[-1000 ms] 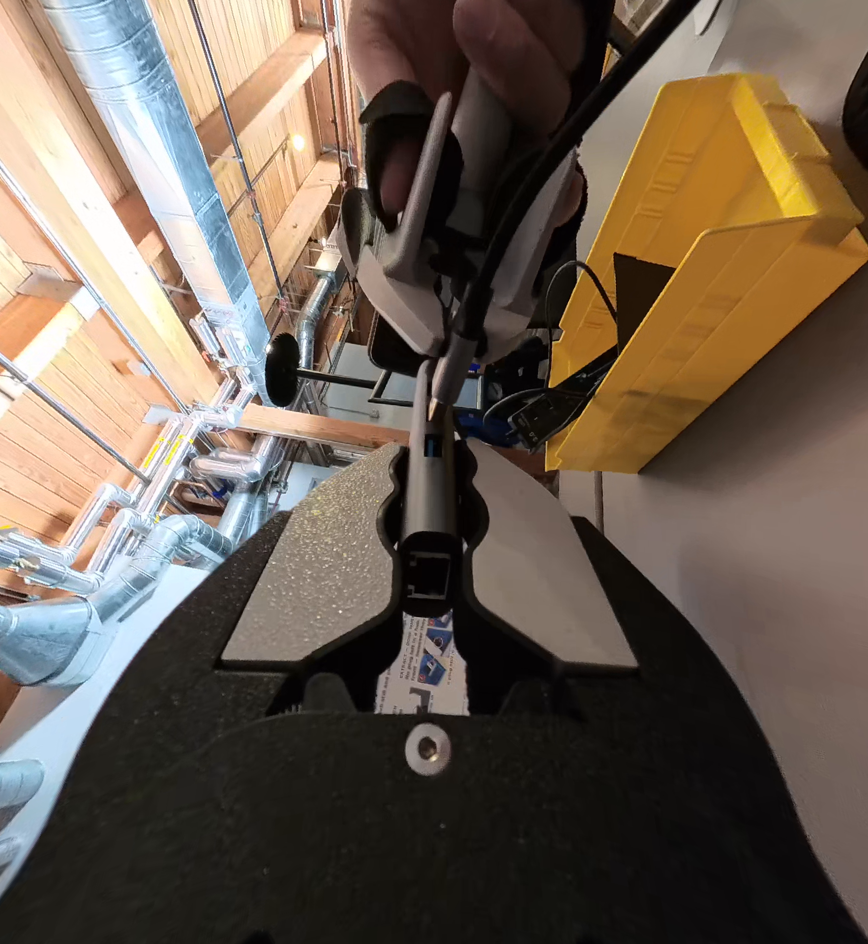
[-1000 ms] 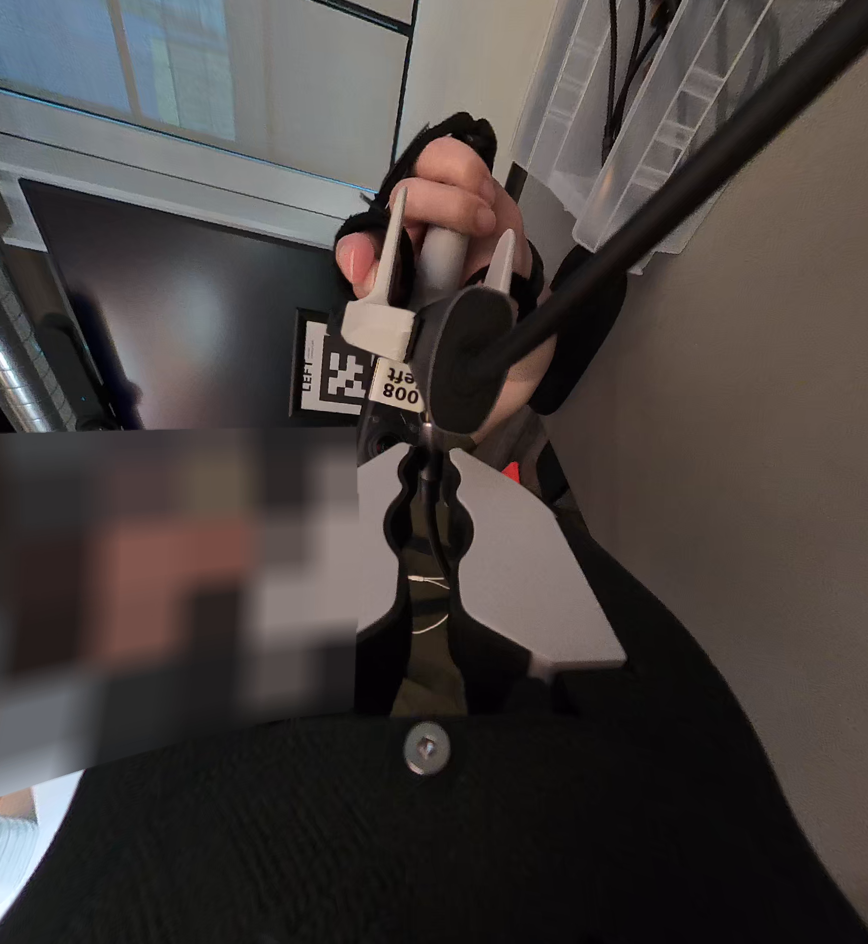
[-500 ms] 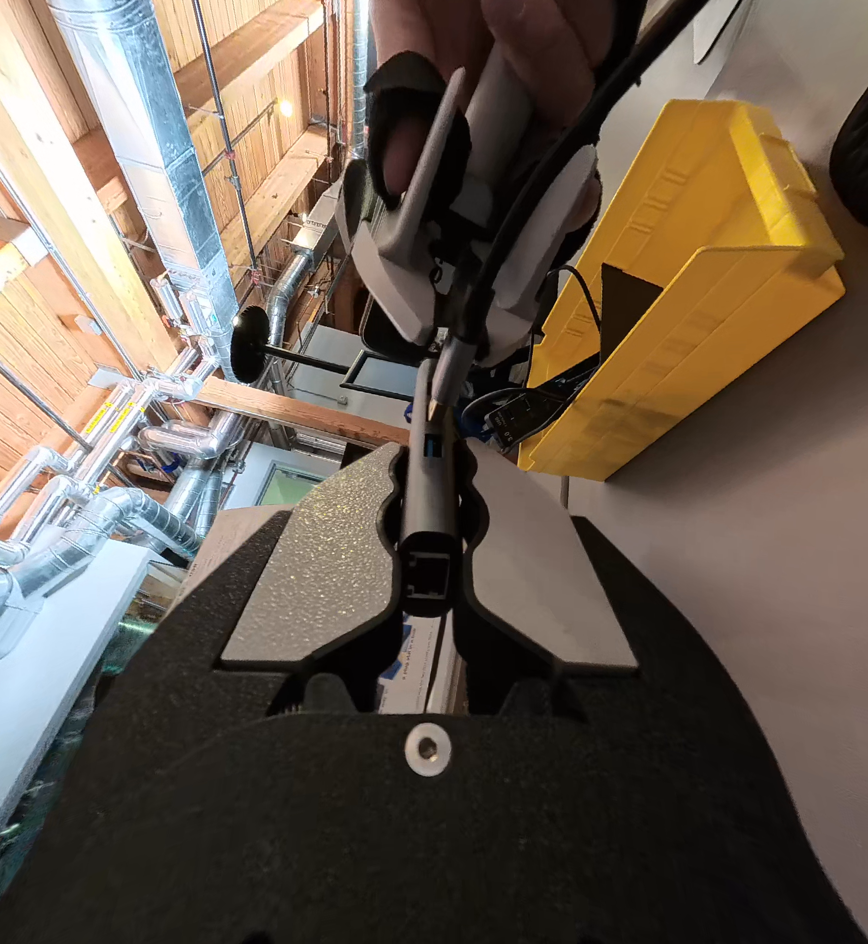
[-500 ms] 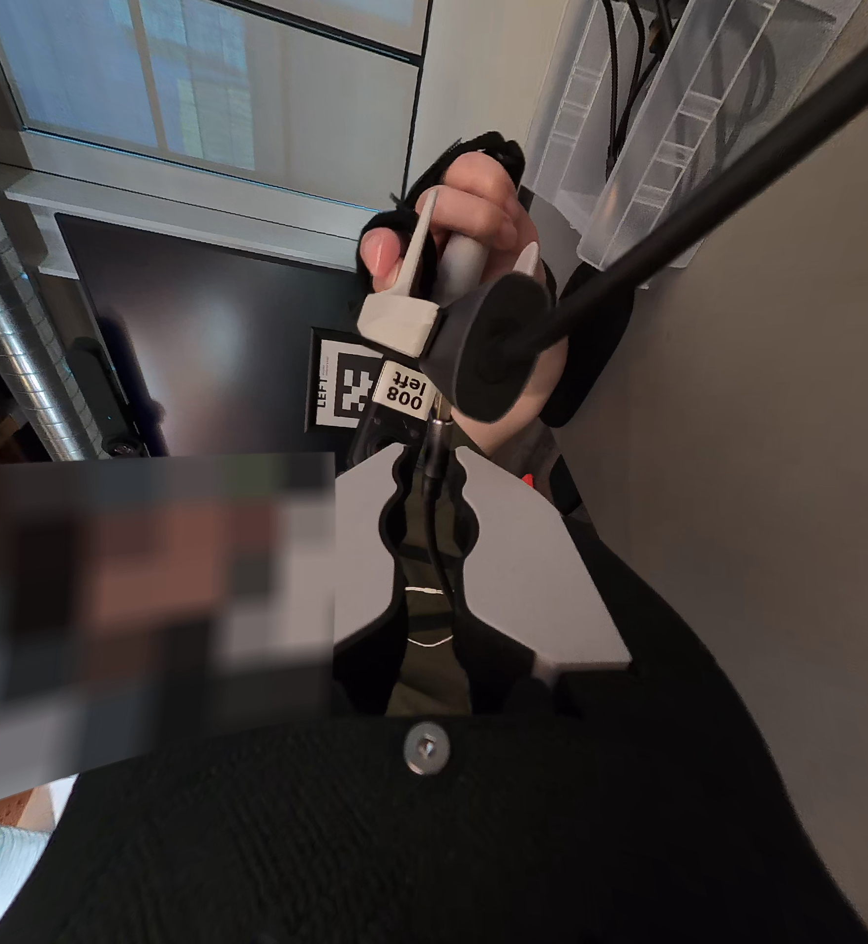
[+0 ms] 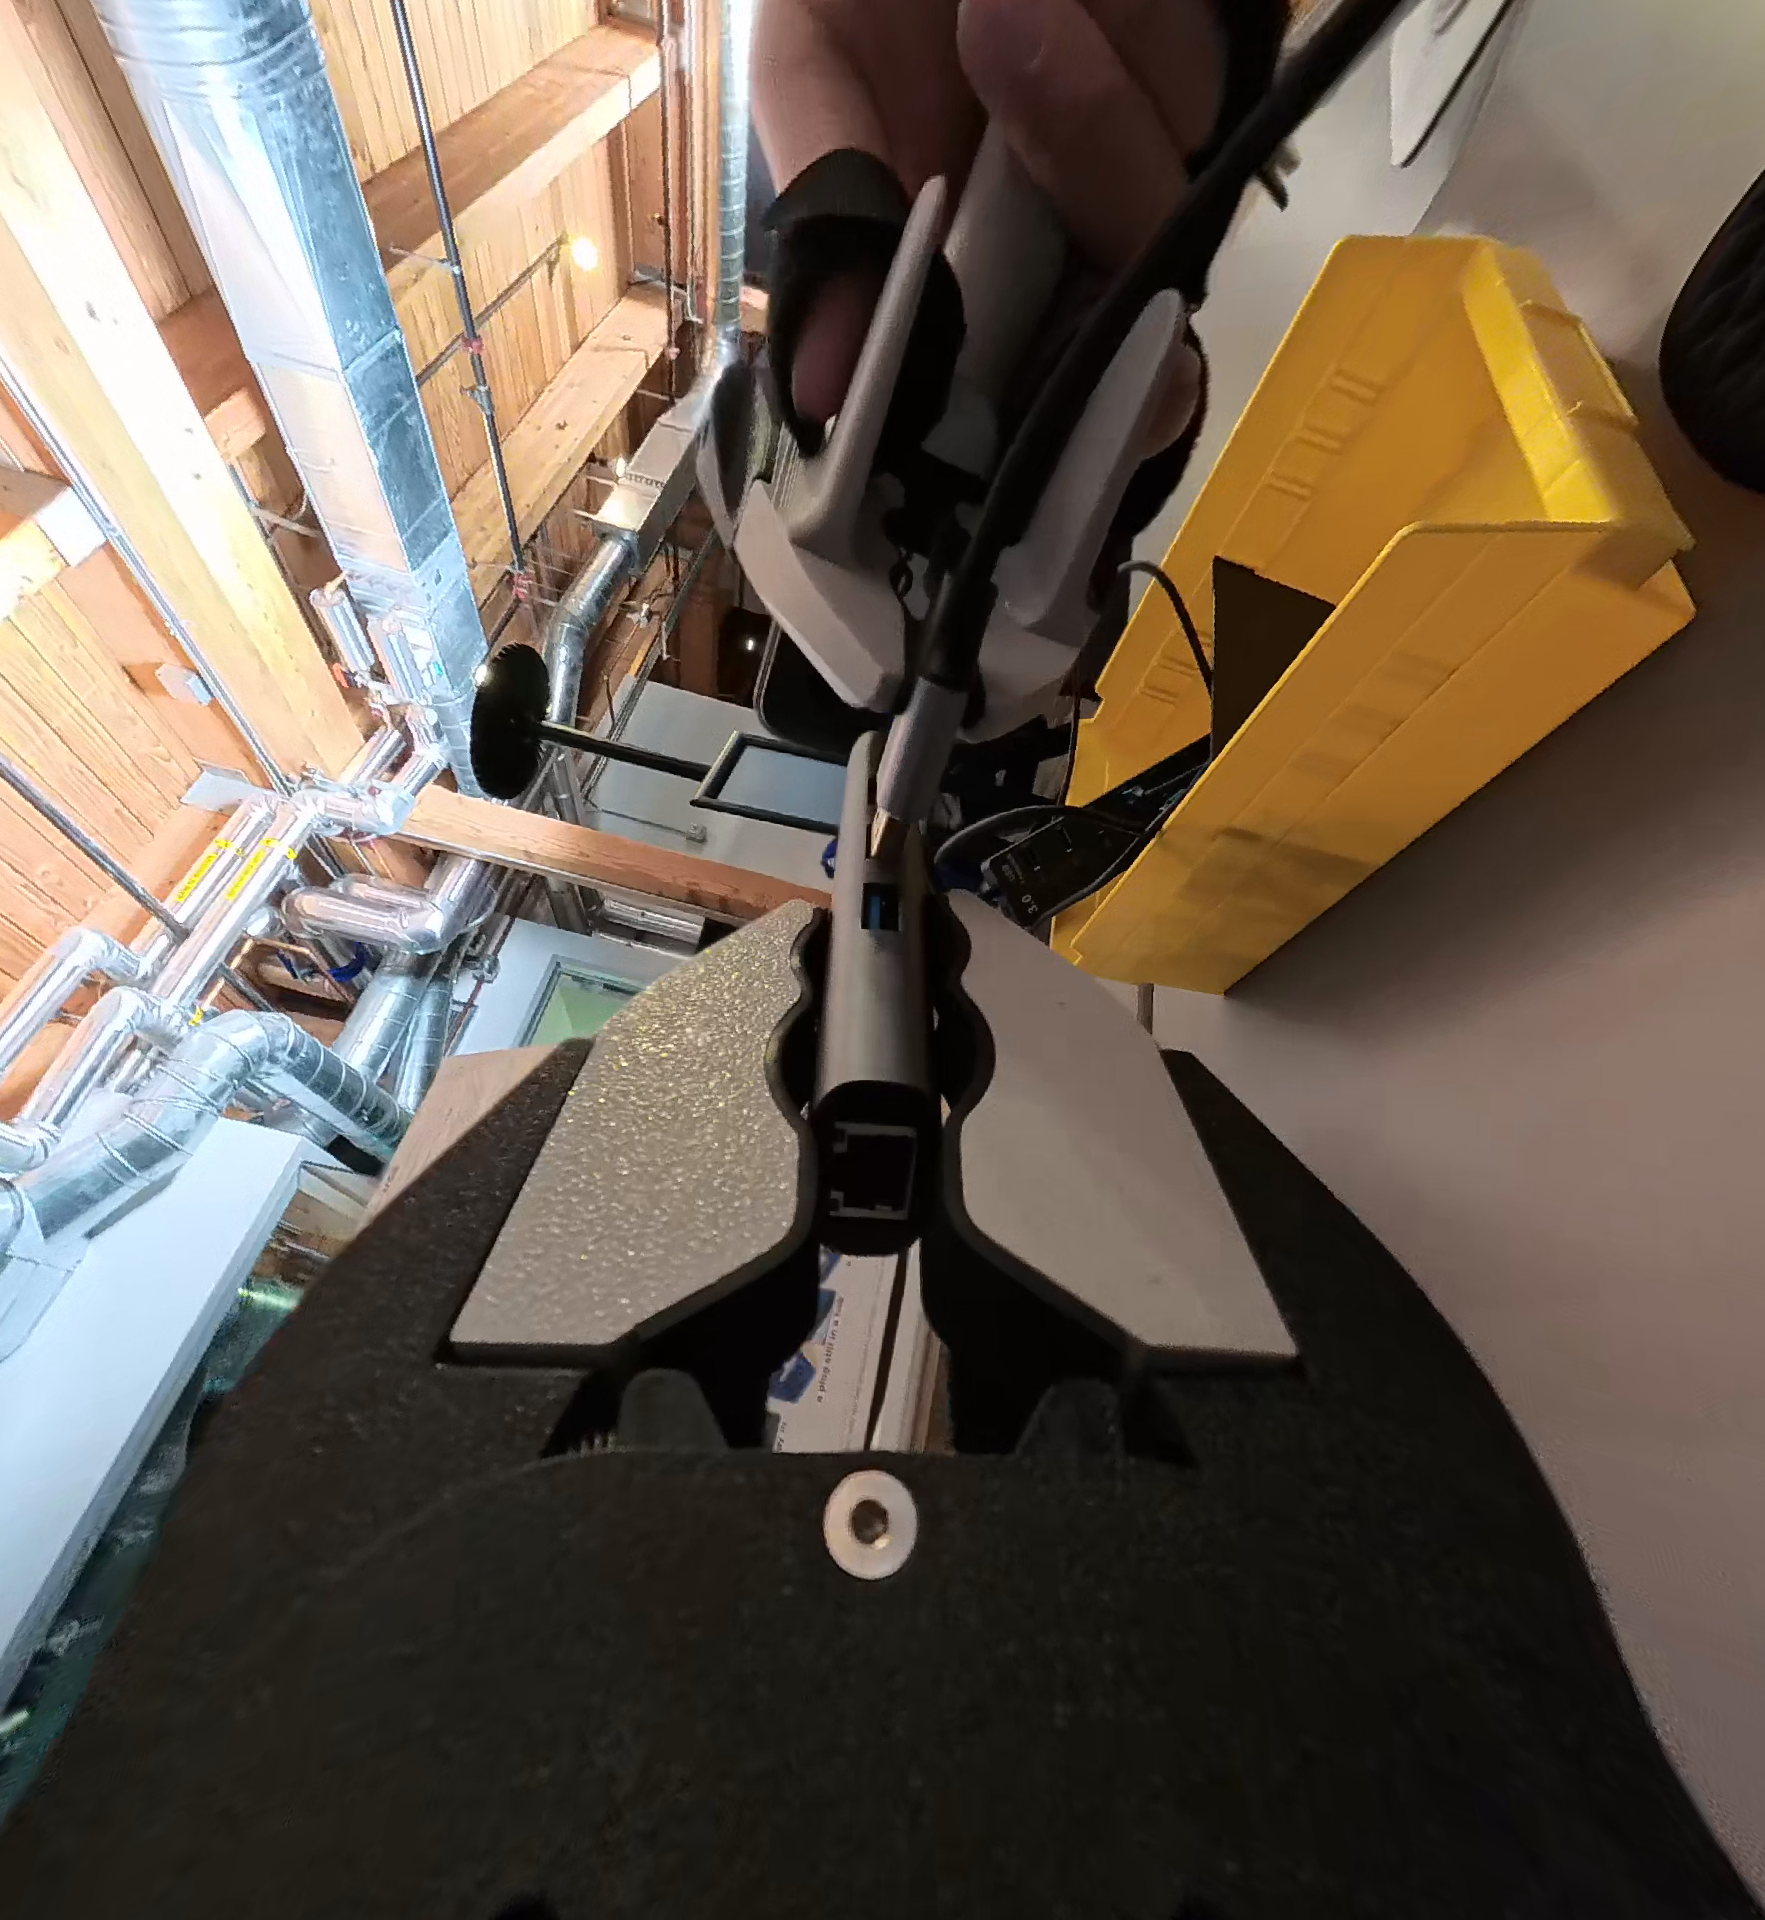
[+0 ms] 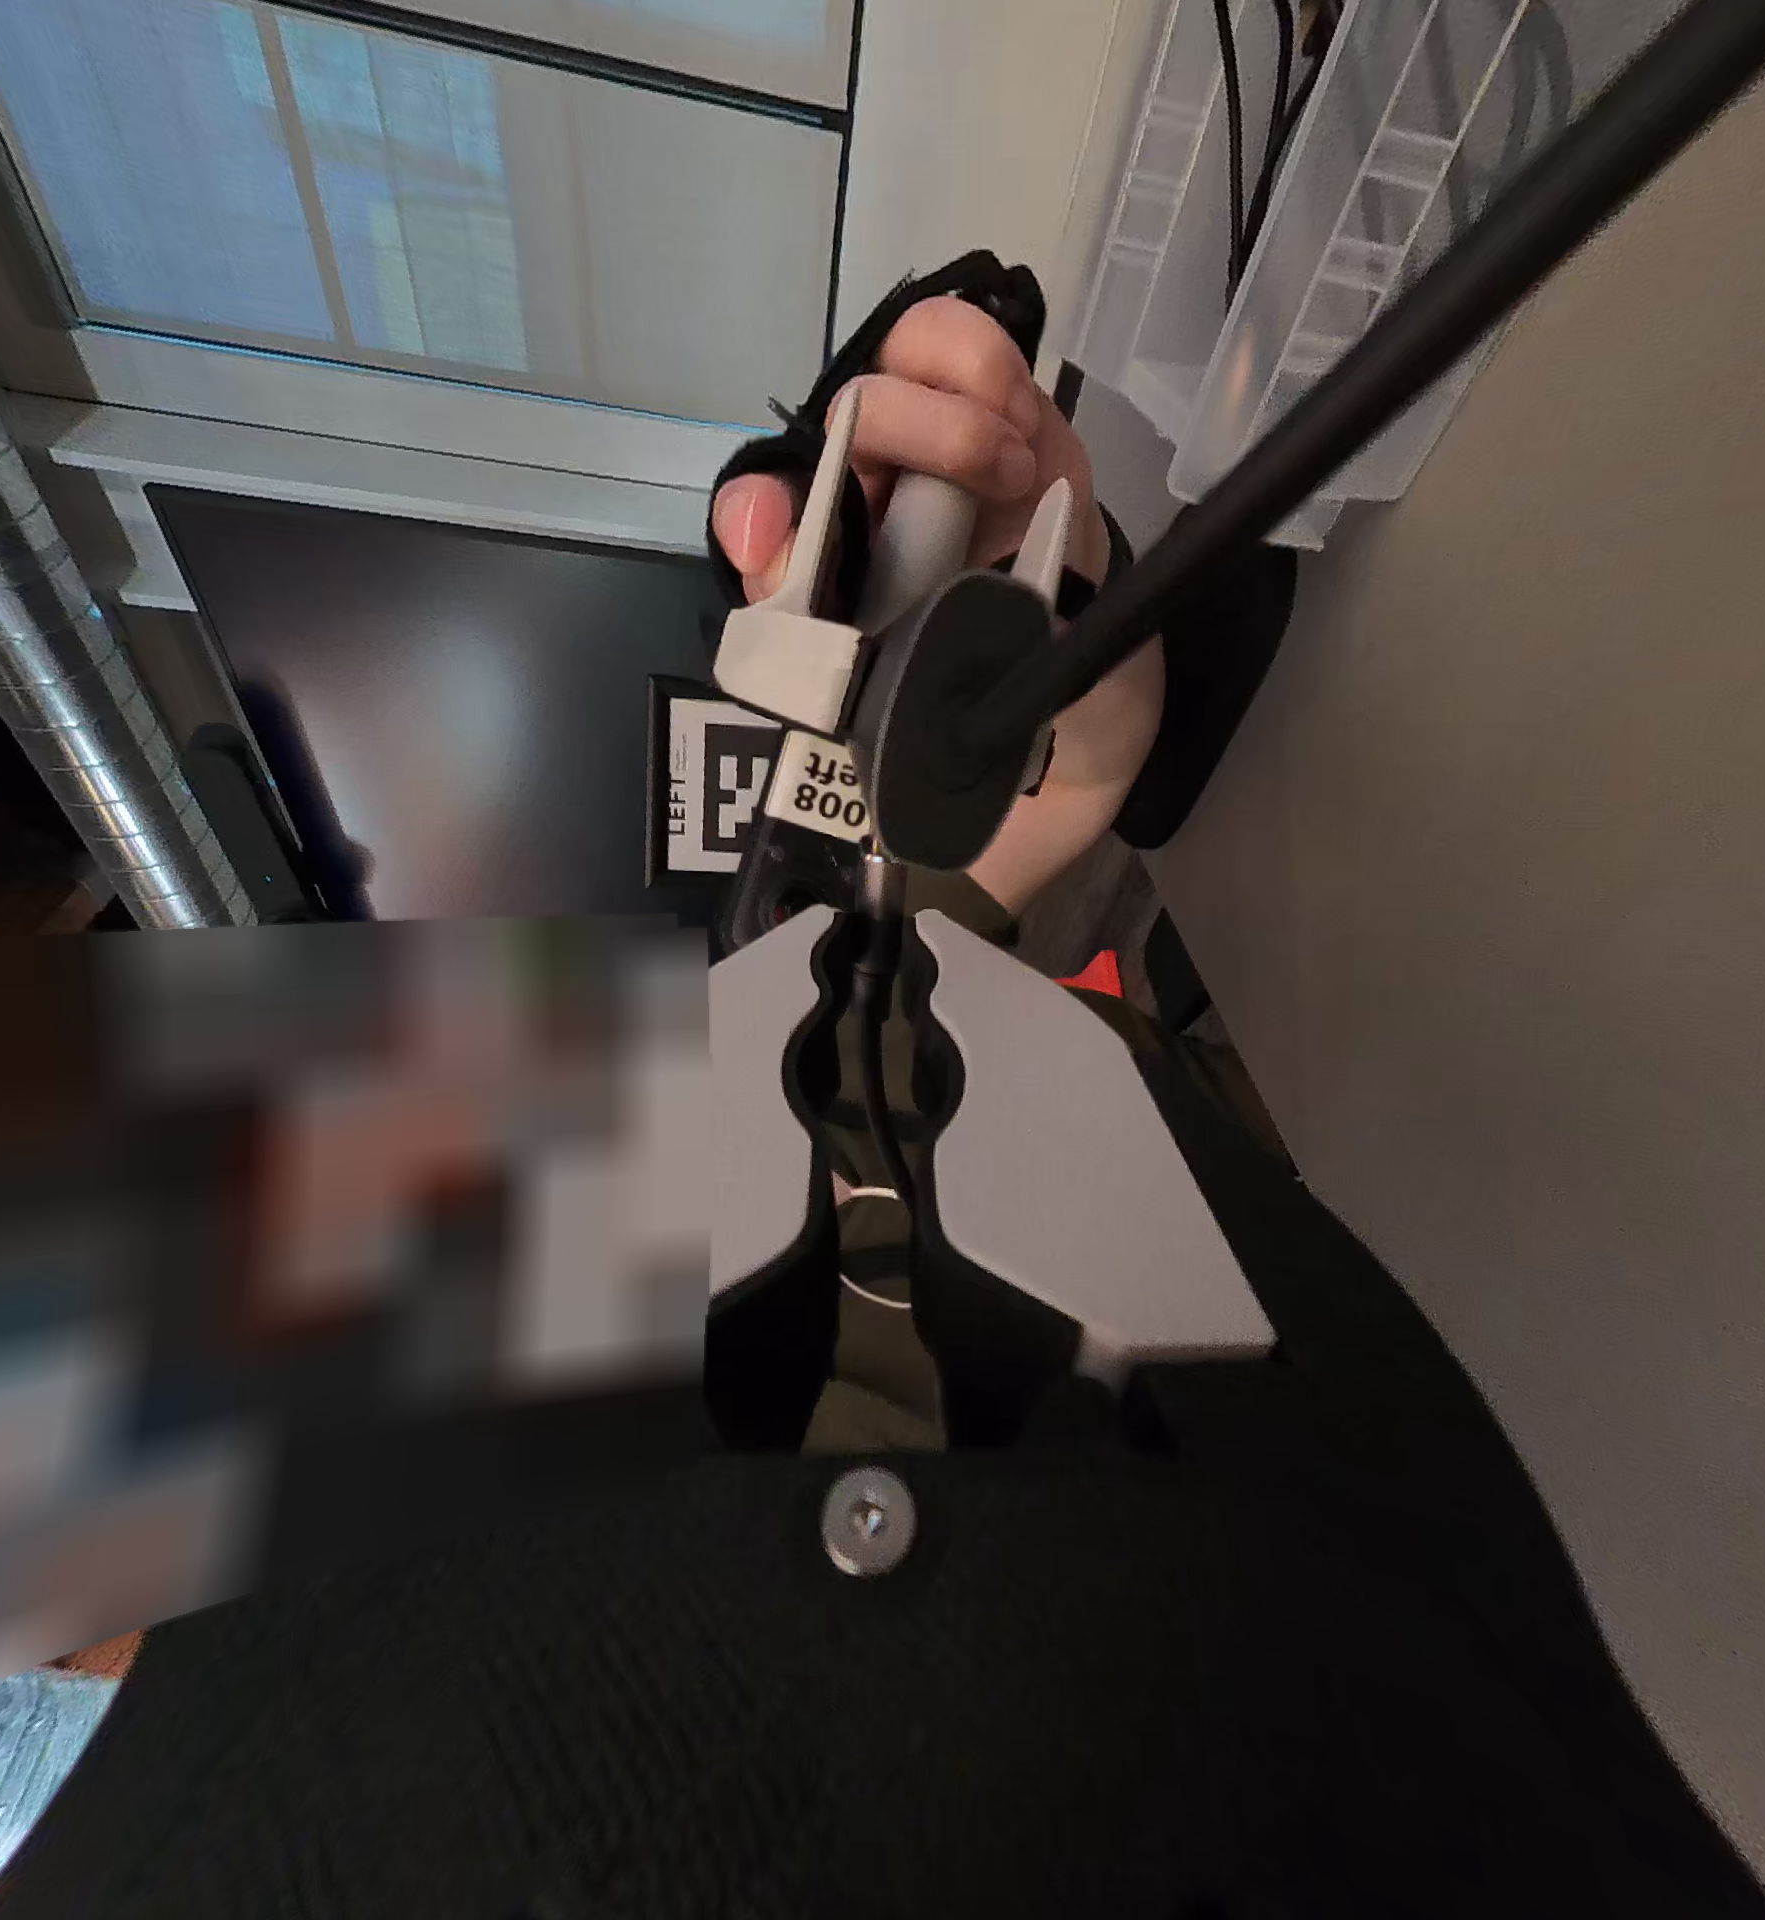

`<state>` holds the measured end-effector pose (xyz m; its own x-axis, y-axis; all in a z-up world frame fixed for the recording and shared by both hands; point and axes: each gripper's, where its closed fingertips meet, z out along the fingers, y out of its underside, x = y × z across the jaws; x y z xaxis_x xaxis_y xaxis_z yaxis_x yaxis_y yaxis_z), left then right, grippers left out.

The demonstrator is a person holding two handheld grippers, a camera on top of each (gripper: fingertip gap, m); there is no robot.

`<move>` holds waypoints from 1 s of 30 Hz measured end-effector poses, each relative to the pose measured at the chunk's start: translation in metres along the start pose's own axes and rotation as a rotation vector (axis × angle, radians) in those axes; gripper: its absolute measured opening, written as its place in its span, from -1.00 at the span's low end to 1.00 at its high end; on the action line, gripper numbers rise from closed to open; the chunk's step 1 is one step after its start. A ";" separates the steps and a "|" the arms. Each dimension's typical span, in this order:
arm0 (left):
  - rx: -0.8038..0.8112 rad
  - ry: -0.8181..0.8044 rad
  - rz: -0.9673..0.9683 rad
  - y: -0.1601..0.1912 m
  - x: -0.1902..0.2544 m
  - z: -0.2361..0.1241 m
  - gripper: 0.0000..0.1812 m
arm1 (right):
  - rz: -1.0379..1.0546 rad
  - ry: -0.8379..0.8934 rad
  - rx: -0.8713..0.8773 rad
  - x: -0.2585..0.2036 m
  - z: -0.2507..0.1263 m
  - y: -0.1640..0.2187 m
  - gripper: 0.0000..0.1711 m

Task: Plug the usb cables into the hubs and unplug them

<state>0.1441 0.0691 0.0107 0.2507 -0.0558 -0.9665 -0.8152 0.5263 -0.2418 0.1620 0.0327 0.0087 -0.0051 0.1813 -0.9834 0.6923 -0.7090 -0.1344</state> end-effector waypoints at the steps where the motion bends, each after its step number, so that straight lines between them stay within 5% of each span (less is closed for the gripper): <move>1: 0.004 0.002 0.008 -0.001 0.001 -0.001 -0.82 | 0.004 0.001 -0.012 0.000 0.000 0.002 -0.90; 9: 0.005 -0.039 0.140 -0.006 0.001 -0.004 -0.82 | 0.035 -0.014 -0.040 0.001 0.002 0.007 -0.91; 30: 0.002 -0.059 0.118 -0.010 0.000 -0.003 -0.82 | -0.015 0.003 -0.033 0.001 0.000 0.008 -0.91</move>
<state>0.1508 0.0612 0.0134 0.1840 0.0568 -0.9813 -0.8399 0.5278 -0.1269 0.1679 0.0268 0.0069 -0.0137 0.1944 -0.9808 0.7154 -0.6834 -0.1454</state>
